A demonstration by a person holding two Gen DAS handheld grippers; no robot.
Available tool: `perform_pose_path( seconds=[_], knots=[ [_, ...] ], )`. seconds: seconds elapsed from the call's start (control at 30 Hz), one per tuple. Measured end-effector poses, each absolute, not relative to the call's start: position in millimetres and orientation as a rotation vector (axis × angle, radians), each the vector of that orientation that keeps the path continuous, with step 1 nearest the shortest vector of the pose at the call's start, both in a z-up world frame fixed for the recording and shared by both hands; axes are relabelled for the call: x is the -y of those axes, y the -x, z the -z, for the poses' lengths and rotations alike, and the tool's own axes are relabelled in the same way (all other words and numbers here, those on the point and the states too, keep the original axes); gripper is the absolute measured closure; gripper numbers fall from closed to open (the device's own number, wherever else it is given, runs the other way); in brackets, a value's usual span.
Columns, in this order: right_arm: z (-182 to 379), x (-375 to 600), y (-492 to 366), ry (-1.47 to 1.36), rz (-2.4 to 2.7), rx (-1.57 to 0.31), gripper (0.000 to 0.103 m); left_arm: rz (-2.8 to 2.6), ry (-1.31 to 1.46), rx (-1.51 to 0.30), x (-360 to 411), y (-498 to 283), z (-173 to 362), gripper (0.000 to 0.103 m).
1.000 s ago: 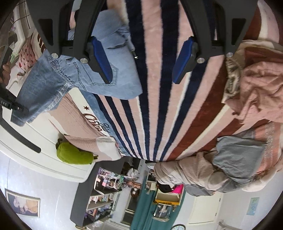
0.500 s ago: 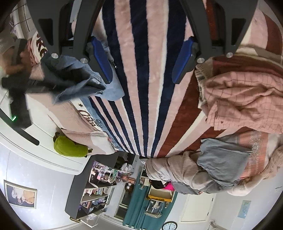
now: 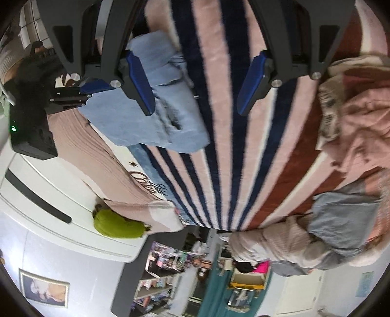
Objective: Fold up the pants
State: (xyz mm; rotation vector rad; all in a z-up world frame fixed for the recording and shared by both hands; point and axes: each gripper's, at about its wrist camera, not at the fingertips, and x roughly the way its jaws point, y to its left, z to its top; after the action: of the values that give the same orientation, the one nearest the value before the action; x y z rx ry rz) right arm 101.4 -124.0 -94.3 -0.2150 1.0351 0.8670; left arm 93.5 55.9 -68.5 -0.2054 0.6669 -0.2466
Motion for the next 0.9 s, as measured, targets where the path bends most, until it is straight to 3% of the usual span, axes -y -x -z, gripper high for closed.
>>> perform_pose_path(
  seconds=[0.23, 0.33, 0.9],
  knots=[
    [58, 181, -103, 0.06, -0.86, -0.902, 0.064, 0.306, 0.174, -0.728, -11, -118, 74, 0.037],
    [50, 206, -106, 0.079, -0.743, -0.831, 0.057, 0.313, 0.161, -0.76, 5, -127, 80, 0.037],
    [119, 305, -156, -0.166, -0.576, -0.917, 0.044, 0.243, 0.15, -0.93, 12, -154, 127, 0.034]
  ],
)
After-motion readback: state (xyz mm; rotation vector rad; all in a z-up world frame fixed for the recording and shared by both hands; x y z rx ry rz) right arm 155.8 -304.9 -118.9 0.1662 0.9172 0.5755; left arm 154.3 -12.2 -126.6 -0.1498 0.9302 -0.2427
